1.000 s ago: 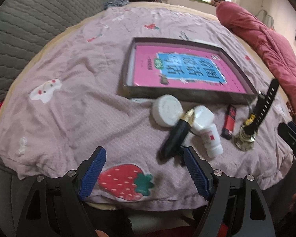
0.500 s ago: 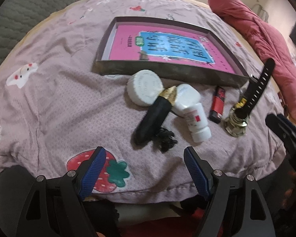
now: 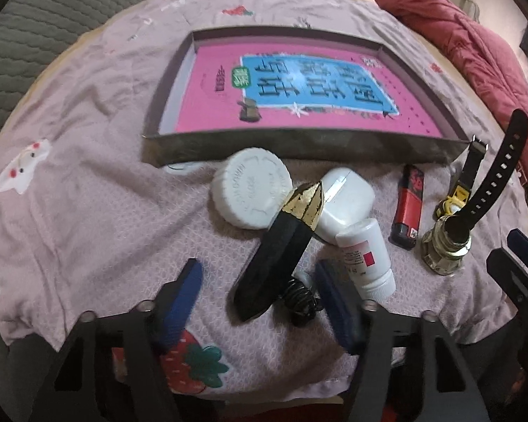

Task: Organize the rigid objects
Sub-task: 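Close the left tool on the black lipstick tube while the right tool approaches the silver jar, then lift the lipstick tube with the left tool while the right tool grasps and lifts the silver jar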

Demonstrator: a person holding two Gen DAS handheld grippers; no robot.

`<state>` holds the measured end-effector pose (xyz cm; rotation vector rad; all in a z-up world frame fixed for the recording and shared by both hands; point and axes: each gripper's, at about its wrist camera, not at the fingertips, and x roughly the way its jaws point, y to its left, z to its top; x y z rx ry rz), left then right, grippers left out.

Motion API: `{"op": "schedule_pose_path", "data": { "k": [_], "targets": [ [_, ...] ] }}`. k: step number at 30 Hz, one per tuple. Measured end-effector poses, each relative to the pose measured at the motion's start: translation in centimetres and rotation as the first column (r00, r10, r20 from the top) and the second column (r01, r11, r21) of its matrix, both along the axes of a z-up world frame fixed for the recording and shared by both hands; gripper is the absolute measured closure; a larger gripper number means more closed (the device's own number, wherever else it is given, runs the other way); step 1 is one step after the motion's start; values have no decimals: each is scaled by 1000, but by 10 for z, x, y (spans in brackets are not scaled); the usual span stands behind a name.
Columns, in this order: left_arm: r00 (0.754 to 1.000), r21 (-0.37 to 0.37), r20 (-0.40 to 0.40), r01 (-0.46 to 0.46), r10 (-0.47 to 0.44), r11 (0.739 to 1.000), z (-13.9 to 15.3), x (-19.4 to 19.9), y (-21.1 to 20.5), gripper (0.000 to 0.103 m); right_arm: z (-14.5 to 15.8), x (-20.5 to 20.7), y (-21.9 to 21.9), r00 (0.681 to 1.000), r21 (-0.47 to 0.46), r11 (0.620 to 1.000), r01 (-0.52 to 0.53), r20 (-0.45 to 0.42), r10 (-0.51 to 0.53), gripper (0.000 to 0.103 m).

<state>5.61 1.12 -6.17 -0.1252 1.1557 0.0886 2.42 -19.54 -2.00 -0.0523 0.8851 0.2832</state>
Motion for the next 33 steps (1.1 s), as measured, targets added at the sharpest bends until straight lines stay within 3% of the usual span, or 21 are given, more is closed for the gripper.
{"op": "schedule_pose_path", "data": {
  "k": [5,16,29,33],
  "targets": [
    [1000,-20,1,-2,2,1000,-2,6,2,43,-10,4,6,999,-10,1000,-28,-47,27,37],
    [1000,-66,-1,14,-14,998,-4,15,1,64,-26,11,23,993,-41,995,-94,-78,91,41],
    [1000,-88,-9,9,-10,996,-7,26,3,65,-44,29,44,986,-103,982,-160,-70,153,58],
    [1000,-86,-7,10,-10,996,-9,25,3,66,-47,34,40,984,-81,982,-169,-75,163,60]
  ]
}}
